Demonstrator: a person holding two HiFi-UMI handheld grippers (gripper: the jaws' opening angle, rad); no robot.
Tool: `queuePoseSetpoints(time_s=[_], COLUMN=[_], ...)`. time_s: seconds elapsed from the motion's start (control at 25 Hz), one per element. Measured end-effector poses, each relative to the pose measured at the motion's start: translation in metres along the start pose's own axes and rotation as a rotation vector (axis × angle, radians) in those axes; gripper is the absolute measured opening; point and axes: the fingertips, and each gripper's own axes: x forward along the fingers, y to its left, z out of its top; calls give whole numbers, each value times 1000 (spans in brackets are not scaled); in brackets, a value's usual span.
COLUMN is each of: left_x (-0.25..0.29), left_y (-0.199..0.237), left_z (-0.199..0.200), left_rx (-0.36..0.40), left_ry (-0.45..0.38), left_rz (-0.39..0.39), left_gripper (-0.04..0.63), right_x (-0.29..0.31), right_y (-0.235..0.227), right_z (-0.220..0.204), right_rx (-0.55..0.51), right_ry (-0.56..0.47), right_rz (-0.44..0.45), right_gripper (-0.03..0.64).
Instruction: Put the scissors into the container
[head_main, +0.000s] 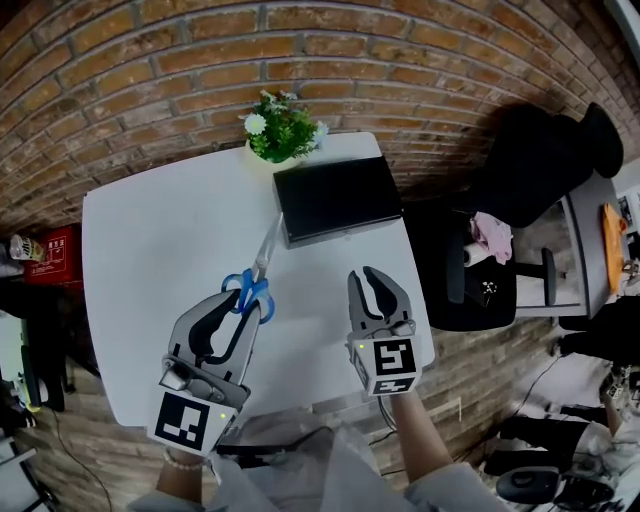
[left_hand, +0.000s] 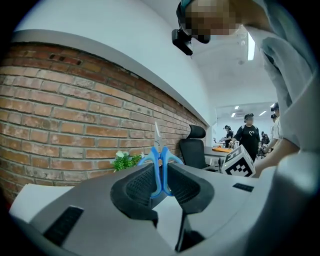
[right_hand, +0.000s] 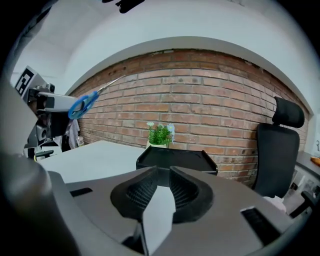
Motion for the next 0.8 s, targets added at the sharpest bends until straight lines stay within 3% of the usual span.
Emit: queuePoseSetpoints(time_s=[0.16, 0.28, 0.8], left_x=[22, 33, 42], left_y=[17, 23, 30], left_z=[-8, -14, -28], left_rx=[-13, -20, -28], left_ry=[19, 30, 46], left_rz=[-3, -7, -2], left_gripper=[97, 97, 97], right_x=[39, 60, 103], right_y=[-13, -18, -29], right_z=[-6, -16, -57], right_rx=[-32, -22, -44], right_ry=[33, 69, 166], right_rz=[-11, 9, 15], right_gripper=[60, 119, 120])
